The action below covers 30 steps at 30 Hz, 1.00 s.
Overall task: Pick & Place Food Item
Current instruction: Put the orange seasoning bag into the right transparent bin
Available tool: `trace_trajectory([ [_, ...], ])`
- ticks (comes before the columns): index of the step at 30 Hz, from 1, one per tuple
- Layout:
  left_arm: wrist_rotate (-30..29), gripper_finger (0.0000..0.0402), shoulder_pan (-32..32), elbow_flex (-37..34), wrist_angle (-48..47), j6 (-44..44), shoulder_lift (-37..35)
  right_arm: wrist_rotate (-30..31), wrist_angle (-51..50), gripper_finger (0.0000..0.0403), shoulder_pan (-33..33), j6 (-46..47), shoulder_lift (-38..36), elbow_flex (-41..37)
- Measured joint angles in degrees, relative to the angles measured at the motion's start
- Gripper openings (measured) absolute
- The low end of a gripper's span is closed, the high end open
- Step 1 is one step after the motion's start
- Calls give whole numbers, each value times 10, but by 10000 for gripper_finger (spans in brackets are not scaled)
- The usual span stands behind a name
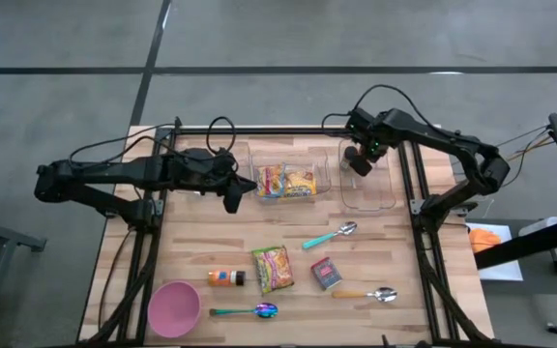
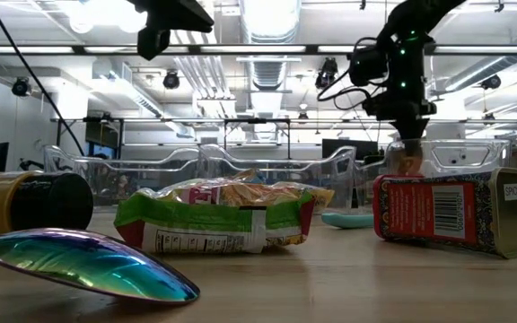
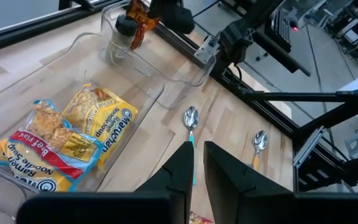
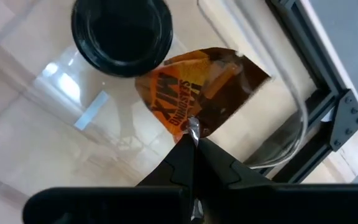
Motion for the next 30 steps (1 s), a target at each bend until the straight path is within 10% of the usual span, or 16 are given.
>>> trace_trajectory([
  [30,0,47,0,0,-1,-6,0,28,44,8,3,-20,0,-38],
])
